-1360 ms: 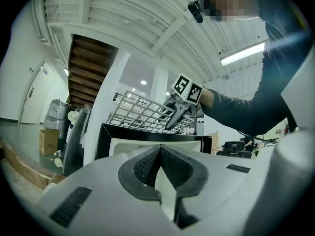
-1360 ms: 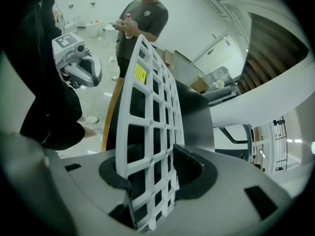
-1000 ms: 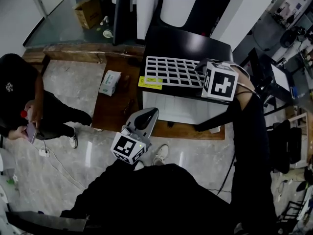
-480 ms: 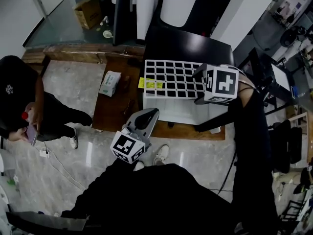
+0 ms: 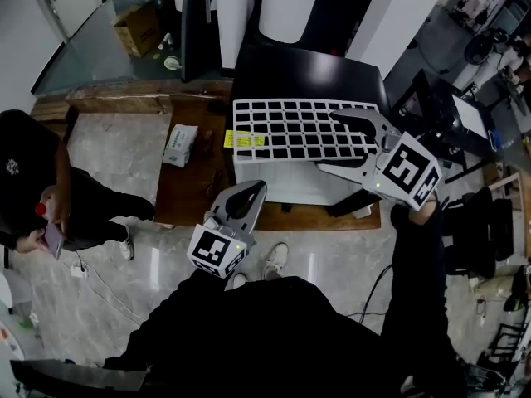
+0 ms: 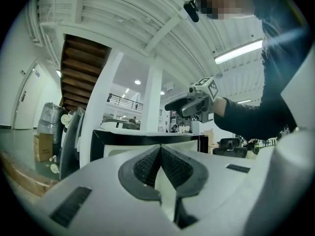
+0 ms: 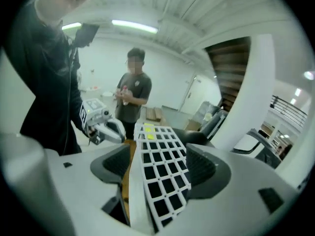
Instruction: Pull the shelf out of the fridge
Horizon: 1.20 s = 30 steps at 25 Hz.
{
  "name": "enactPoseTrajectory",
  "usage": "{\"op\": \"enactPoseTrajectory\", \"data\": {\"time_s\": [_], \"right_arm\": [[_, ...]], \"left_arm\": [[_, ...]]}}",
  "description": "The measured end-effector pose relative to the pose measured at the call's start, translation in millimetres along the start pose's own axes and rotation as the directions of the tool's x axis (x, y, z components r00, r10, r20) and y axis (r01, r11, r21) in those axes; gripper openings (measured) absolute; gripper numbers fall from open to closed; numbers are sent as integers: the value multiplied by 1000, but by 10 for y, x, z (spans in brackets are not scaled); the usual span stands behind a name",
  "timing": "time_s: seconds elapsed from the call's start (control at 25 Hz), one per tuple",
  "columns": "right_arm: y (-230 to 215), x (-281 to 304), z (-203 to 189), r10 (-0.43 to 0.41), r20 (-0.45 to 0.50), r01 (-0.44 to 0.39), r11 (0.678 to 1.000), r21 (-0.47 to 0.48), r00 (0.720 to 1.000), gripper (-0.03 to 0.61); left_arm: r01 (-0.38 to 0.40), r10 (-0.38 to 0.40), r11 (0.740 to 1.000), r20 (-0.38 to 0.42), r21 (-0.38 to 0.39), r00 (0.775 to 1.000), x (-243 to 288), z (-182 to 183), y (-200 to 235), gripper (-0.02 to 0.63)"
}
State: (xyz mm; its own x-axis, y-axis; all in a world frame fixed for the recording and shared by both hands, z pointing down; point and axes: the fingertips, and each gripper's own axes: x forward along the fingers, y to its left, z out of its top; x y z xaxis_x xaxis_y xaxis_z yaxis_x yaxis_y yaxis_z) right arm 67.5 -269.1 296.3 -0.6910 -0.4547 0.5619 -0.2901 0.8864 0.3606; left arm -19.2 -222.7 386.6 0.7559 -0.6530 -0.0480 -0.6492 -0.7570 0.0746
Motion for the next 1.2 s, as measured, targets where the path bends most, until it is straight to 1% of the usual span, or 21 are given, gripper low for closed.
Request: {"op": "enactPoseTrajectory", "data": {"time_s": [0.04,0.12,0.16,0.2,0.24,0.28,0.32,0.36,0.44,0.52,0.56,0.64,0.72,0.88,1.04,1.2], "right_arm": [[13,-73,22,-57,62,55,998,45,996,344],[85,-205,-9,-185,145,169,979,114,972,269],[143,-262,-35,-246,177,223,965,140,953,238],[208,-314,-59,-304,208,272,947,168,930,192],[273,-362,-86,-359,235,315,927,203,903,127],[336,-405,-121,-408,257,350,904,244,876,81],[398,-439,-166,-452,273,374,880,293,849,40],[464,-463,-220,-490,283,387,854,349,825,25],[625,-479,-328,-549,296,392,801,453,781,15],[829,-462,-414,-586,306,378,760,529,750,11],[937,-447,-450,-597,312,364,743,562,739,9],[1151,-398,-503,-604,323,326,720,612,729,8],[1353,-330,-531,-596,329,295,714,635,733,6],[1653,-213,-559,-578,324,284,722,631,749,6],[1803,-152,-517,-572,332,273,725,632,750,6],[1874,-141,-544,-566,327,264,723,639,757,6]], "left_arm": [[7,-7,1000,4,3,1000,2,22,-13,6],[24,-24,1000,3,6,1000,-6,37,-64,6],[33,-33,999,0,7,999,-17,37,-94,6],[41,-41,999,0,9,999,-30,38,-124,6],[49,-49,999,1,11,999,-47,42,-155,6],[59,-59,998,2,11,998,-66,48,-188,6],[69,-69,998,3,8,998,-89,51,-222,6],[81,-81,997,3,4,997,-117,50,-260,6],[110,-110,994,-2,-3,994,-183,31,-344,6],[137,-137,991,-7,-4,990,-253,-5,-435,6],[149,-149,989,-11,-4,989,-287,-28,-480,6],[170,-170,985,-22,-2,985,-350,-73,-561,6],[187,-187,982,-34,-5,982,-410,-125,-629,6],[214,-214,977,-50,-16,976,-516,-249,-743,6],[229,-230,973,-66,-28,971,-626,-355,-797,6],[240,-241,971,-79,-21,967,-655,-371,-852,6]]}}
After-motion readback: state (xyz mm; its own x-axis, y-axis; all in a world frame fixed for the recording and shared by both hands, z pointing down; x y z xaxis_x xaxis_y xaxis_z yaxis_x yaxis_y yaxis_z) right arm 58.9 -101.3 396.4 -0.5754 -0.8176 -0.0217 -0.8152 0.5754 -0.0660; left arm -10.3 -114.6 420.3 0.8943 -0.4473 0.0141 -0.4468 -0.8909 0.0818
